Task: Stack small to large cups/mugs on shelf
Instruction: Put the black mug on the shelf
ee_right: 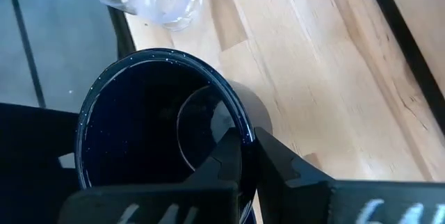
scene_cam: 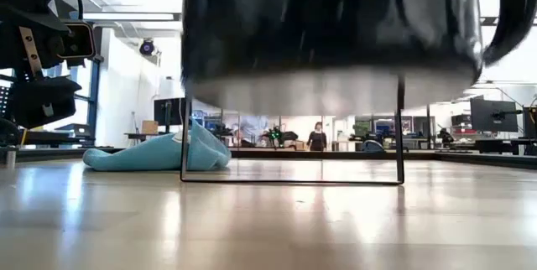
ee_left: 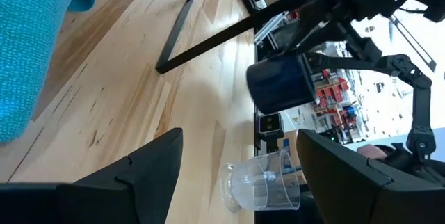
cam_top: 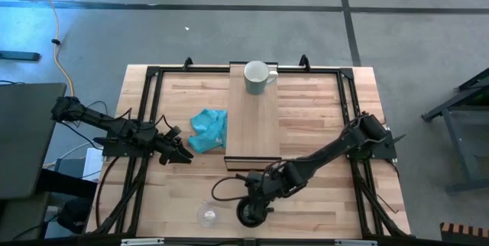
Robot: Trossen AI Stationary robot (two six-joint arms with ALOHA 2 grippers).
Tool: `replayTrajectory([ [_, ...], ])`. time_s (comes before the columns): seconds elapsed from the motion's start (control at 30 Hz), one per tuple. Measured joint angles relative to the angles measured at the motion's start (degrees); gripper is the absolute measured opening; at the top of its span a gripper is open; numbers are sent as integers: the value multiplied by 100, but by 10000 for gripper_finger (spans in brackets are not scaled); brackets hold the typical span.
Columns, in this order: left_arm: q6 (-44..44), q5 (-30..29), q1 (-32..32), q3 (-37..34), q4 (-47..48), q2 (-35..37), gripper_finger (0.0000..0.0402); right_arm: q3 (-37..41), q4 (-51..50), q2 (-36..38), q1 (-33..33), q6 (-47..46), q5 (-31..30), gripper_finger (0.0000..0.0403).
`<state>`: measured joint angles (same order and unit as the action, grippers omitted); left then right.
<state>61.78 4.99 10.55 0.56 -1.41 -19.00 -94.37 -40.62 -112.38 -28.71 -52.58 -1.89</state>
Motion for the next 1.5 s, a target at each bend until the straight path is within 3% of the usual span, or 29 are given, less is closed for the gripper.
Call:
replayTrajectory([
  [0.7,0,-190,-2,0,-2,-1,271,0,-1269,1558,564,44,141,0],
  [1.1,25,-668,-2,0,-9,0,271,0,-1728,2200,1187,747,436,0],
  [1.5,166,-1118,-2,0,-50,0,271,-4,-2118,2369,2047,1793,819,0],
])
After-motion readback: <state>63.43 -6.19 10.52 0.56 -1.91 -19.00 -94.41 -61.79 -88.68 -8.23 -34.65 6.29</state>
